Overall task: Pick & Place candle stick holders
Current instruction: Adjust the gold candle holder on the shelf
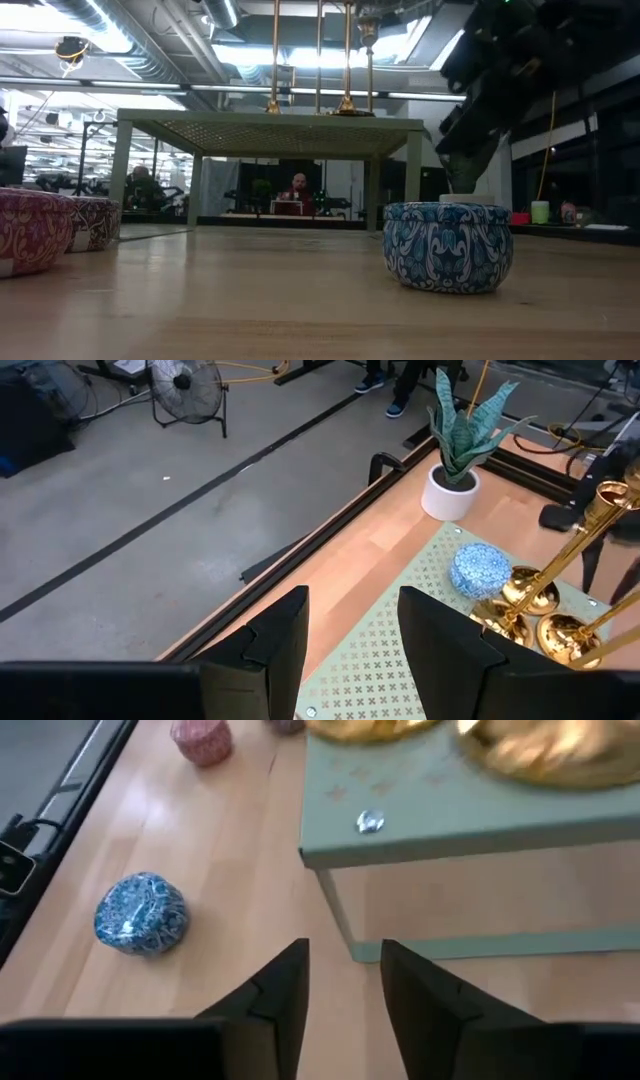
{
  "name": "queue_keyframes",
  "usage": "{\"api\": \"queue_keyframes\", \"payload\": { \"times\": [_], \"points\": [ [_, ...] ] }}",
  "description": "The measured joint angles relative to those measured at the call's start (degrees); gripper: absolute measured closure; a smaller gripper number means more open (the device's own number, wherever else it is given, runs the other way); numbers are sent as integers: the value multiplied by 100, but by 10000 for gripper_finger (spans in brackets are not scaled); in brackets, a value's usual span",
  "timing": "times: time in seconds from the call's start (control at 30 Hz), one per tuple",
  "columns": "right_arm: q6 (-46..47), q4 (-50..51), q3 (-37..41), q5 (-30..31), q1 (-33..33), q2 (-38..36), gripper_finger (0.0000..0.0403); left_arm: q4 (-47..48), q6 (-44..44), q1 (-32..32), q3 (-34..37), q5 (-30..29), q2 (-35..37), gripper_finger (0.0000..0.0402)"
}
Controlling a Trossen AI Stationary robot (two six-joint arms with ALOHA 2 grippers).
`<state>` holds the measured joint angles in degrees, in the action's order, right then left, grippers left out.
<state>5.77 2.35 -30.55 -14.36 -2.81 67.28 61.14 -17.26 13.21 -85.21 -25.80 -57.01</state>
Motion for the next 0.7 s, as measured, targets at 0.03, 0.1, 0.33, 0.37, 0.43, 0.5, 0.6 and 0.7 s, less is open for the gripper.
{"api": "queue_keyframes", "payload": {
  "times": [0.03,0.1,0.33,0.37,0.43,0.5,0.6,0.7],
  "points": [
    [-26,103,0,79,-11,-162,276,2,0,0,0,-2,0,249],
    [-34,174,0,267,-43,-465,279,5,0,1,-2,3,0,249],
    [-153,199,-7,802,-46,-1235,281,7,318,0,-2,860,-122,249],
    [-159,186,-7,894,-46,-1313,281,4,302,0,-4,1120,-179,249],
    [-154,179,-7,1047,-46,-1454,281,20,146,-25,-4,1759,-322,249],
    [-153,191,-7,1201,-46,-1550,281,15,6,-166,-4,2237,-509,249],
    [-152,176,-9,1403,-46,-1621,281,-21,-94,-615,63,2373,-841,252],
    [-152,167,-9,1483,-46,-1630,281,-36,-155,-1040,331,2288,-1153,253]
  ]
}}
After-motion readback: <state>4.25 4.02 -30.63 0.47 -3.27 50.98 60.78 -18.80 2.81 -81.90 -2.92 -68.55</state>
